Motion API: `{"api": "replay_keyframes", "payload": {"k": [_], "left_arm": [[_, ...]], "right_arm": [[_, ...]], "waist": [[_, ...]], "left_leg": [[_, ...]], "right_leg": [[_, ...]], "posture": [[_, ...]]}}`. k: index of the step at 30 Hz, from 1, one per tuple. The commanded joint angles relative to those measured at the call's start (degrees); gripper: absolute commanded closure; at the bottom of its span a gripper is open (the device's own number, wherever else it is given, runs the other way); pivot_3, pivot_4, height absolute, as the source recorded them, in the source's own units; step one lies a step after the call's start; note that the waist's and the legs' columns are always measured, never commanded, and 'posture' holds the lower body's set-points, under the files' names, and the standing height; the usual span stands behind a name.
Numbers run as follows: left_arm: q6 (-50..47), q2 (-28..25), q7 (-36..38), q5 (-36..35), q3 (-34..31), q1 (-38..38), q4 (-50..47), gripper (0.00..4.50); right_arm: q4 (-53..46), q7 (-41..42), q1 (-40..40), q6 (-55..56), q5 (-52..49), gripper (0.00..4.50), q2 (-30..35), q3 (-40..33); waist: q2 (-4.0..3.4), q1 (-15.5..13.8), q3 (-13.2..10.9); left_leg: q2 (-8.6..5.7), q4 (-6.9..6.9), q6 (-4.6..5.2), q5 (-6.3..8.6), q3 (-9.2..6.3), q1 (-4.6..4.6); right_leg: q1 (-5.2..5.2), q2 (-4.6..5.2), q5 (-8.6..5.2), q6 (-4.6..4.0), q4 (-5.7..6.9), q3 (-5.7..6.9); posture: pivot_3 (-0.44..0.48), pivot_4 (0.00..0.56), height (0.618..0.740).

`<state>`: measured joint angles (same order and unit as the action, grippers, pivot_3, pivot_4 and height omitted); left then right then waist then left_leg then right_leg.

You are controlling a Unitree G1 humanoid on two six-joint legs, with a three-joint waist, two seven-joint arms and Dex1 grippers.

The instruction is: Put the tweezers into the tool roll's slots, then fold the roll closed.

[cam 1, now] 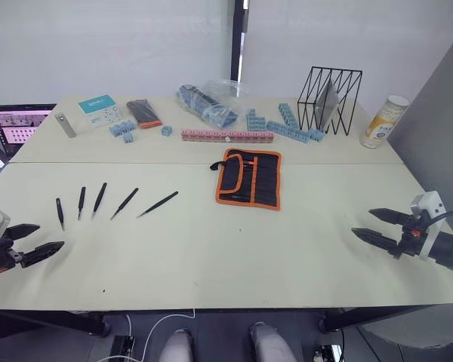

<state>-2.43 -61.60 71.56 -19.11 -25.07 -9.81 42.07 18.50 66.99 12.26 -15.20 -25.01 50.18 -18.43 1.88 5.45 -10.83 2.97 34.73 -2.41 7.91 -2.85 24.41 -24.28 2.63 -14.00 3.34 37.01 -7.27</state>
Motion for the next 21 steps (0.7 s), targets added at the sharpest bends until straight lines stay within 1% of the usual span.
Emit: {"api": "replay_keyframes", "payload": {"k": [1, 4, 9, 12, 16, 19, 21], "left_arm": [[-1.45, -2.11, 0.82, -1.13, -1.29, -0.27, -1.22, 0.00], [-5.37, -1.65, 3.11, -5.09, -3.89, 0.68, -5.76, 0.00], [-7.65, 0.02, 3.63, -8.06, -6.83, 3.32, -9.59, 0.00], [-9.98, 1.09, 2.94, -10.08, -8.68, 5.72, -14.72, 0.00], [-16.98, 4.93, 1.27, -15.82, -12.03, 12.30, -30.55, 0.00], [-21.40, 7.88, -3.38, -19.89, -14.96, 15.31, -42.85, 0.00], [-23.66, 9.31, -6.34, -21.60, -16.20, 16.22, -48.11, 0.00]], "right_arm": [[-1.79, -0.36, -0.16, -0.99, -1.34, 0.01, 0.54, -1.73], [-2.20, -3.08, 1.40, -3.77, -2.77, 0.01, -1.61, -1.77], [-4.39, -5.54, 4.08, -6.86, -3.31, 0.01, -4.44, -0.62], [-6.11, -7.02, 5.68, -10.12, -4.22, 0.01, -5.88, -0.16], [-9.55, -16.25, 13.04, -18.11, -4.64, 0.01, -12.61, 3.79], [-10.30, -25.05, 18.81, -22.64, -2.68, 0.01, -18.93, 6.82], [-9.80, -29.35, 21.69, -26.34, -2.11, 0.01, -21.34, 7.79]], "waist": [[0.00, 0.00, 0.00], [0.02, 0.01, 0.01], [-0.01, 0.21, -0.01], [-0.01, 0.17, -0.01], [0.05, 0.35, 0.00], [0.05, 0.30, 0.00], [0.04, 0.13, -0.01]], "left_leg": [[0.00, 0.00, 0.00, 0.00, 0.00, 0.00], [0.01, 0.00, 0.00, 0.00, -0.01, 0.01], [0.01, 0.00, 0.00, 0.00, 0.02, -0.02], [0.02, -0.03, 0.01, 0.00, 0.01, -0.01], [0.07, 0.00, 0.00, 0.00, 0.03, -0.02], [0.10, 0.02, 0.00, 0.00, 0.02, -0.02], [0.10, 0.04, 0.01, -0.01, 0.00, 0.00]], "right_leg": [[0.00, 0.00, 0.00, 0.00, 0.00, 0.00], [0.00, -0.01, 0.00, 0.00, 0.00, 0.01], [-0.01, 0.00, 0.00, 0.00, 0.03, -0.01], [-0.02, -0.01, 0.00, 0.00, 0.05, 0.00], [0.00, -0.01, 0.01, -0.01, 0.05, 0.01], [-0.04, -0.04, 0.04, -0.04, 0.08, 0.01], [-0.05, -0.06, 0.05, -0.04, 0.10, 0.02]], "posture": [[0.000, 0.150, 0.740], [0.000, 0.150, 0.740], [0.000, 0.150, 0.740], [0.000, 0.150, 0.740], [0.000, 0.150, 0.740], [0.000, 0.150, 0.740], [0.000, 0.150, 0.740]]}}
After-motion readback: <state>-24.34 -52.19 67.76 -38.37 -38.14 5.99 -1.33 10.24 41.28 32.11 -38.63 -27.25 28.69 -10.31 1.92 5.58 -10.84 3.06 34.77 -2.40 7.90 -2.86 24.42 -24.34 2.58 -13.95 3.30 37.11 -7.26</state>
